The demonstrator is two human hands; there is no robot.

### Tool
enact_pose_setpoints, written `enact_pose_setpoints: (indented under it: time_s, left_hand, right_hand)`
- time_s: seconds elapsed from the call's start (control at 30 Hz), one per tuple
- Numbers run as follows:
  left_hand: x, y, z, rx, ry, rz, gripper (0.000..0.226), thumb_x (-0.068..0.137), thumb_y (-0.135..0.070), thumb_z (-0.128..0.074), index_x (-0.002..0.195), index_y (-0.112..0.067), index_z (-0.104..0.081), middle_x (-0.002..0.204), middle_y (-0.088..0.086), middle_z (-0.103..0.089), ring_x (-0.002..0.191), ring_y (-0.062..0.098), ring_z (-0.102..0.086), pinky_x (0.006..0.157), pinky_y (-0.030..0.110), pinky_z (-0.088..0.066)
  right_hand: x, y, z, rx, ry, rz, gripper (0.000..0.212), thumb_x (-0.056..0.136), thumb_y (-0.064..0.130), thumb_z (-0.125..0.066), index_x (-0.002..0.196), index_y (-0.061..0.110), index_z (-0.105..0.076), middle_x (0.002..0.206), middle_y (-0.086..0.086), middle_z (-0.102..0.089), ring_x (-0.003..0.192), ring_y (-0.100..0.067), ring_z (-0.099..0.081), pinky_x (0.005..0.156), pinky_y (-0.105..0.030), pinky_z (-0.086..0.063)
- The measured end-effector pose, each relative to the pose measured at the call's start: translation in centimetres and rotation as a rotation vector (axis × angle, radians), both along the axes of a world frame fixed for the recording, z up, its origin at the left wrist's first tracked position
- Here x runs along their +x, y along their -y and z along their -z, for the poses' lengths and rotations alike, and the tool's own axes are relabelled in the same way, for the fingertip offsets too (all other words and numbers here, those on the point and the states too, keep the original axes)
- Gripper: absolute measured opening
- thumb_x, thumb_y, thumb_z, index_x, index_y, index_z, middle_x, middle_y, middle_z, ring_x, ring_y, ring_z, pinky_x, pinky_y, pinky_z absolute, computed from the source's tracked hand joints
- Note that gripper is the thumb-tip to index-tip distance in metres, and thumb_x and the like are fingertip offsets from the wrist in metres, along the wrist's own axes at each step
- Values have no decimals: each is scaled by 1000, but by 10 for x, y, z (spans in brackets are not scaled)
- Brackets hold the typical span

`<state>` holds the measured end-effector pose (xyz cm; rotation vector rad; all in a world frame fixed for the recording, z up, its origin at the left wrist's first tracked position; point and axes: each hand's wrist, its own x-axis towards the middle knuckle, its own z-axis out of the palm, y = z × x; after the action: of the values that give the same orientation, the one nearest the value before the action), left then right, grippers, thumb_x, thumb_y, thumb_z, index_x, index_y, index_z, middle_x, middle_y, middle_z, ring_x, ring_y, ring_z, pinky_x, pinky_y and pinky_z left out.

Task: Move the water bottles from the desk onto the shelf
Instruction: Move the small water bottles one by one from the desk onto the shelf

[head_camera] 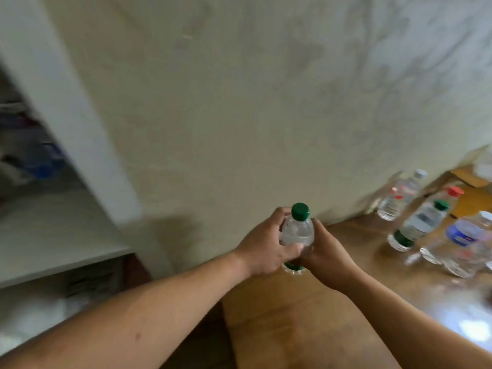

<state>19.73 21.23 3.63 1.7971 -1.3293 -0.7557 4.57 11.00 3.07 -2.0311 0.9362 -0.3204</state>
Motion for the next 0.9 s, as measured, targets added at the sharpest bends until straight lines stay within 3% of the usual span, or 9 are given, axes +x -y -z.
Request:
enact_pose_setpoints:
  time_s: [0.1, 0.23, 0.33, 0.43, 0.57, 0.73, 0.9]
  left_hand:
    - [52, -84, -3, 3, -15, -32, 81, 92, -35, -75, 158, -40, -29, 146, -15, -54, 130, 6, -56, 110, 33, -53]
    - [109, -193, -12, -13, 10, -150, 77, 87, -43, -81, 147, -56, -34, 124, -32, -56, 110, -8, -59, 94, 18, -50]
    - [150, -254, -20, -36, 99, -304, 85, 75, -53, -84, 140, -66, -31, 116, -31, -64, 104, -4, -65, 90, 26, -55]
    - [201, -300, -21, -111, 98, -462, 84, 73, -43, -88, 141, -54, -41, 122, -27, -67, 108, -4, -66, 93, 32, -59]
    - [268, -333, -25, -177, 162, -670, 72, 70, -39, -87, 132, -44, -50, 116, -22, -66, 103, -1, -64, 87, 28, -55]
    - [341, -339, -11, -207, 97, -747, 63, 70, -35, -83, 126, -41, -55, 117, -17, -68, 108, 5, -67, 94, 39, -58]
    - [382, -340, 8, -233, 57, -763, 60, 74, -27, -86, 119, -48, -54, 116, -15, -71, 107, 2, -69, 91, 31, -58]
  right_hand:
    - [56, -66, -18, -32, 9, -81, 55, 78, 36, -91, 122, 41, -57, 103, 13, -76, 88, -1, -74, 73, -27, -59]
    - [128, -153, -41, -35, -5, -246, 57, 76, 22, -94, 118, 41, -60, 102, 15, -75, 89, -1, -74, 69, -23, -59]
    - [185, -208, -57, -63, 11, -317, 55, 66, 29, -94, 111, 39, -64, 98, 11, -76, 83, -6, -76, 68, -31, -64]
    - [253, -249, -70, -157, 60, -420, 63, 61, 46, -90, 116, 47, -58, 104, 17, -73, 91, -4, -72, 77, -36, -63]
    - [341, -284, -84, -147, 61, -496, 65, 76, 41, -88, 129, 44, -53, 108, 16, -70, 94, -2, -69, 79, -28, -58]
    - [426, -301, -71, -19, 113, -504, 45, 80, 26, -90, 108, 47, -60, 102, 15, -73, 88, 5, -68, 74, -21, -53]
    - [480, -305, -36, -20, 74, -452, 75, 73, 57, -84, 139, 47, -50, 124, 18, -70, 108, -8, -69, 91, -35, -58]
